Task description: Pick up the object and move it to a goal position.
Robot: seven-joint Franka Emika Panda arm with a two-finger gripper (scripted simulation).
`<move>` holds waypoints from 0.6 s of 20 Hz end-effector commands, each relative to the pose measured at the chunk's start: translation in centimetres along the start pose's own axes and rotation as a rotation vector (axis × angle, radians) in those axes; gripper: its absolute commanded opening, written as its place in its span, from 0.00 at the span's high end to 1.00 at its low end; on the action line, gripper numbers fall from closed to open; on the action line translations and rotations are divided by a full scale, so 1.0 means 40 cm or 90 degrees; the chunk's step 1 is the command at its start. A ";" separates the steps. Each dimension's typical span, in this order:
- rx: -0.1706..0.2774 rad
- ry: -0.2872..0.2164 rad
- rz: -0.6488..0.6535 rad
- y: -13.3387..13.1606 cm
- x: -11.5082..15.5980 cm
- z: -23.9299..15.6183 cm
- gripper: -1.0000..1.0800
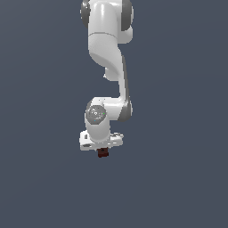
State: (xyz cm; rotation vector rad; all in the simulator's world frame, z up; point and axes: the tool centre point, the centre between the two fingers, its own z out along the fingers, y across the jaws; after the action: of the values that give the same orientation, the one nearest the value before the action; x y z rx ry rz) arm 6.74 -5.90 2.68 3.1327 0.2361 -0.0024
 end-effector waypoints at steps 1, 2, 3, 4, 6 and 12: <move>0.000 0.001 0.000 0.000 0.001 0.000 1.00; 0.000 0.001 0.000 0.000 0.001 0.000 1.00; 0.000 0.001 0.000 0.000 0.001 0.000 1.00; 0.000 0.001 0.000 0.000 0.001 0.000 1.00; 0.000 0.000 0.000 -0.001 0.000 0.000 1.00; 0.000 0.000 0.000 0.009 -0.016 -0.016 1.00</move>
State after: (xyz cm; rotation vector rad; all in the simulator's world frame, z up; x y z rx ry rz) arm 6.26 -6.16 2.96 3.1332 0.2378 -0.0064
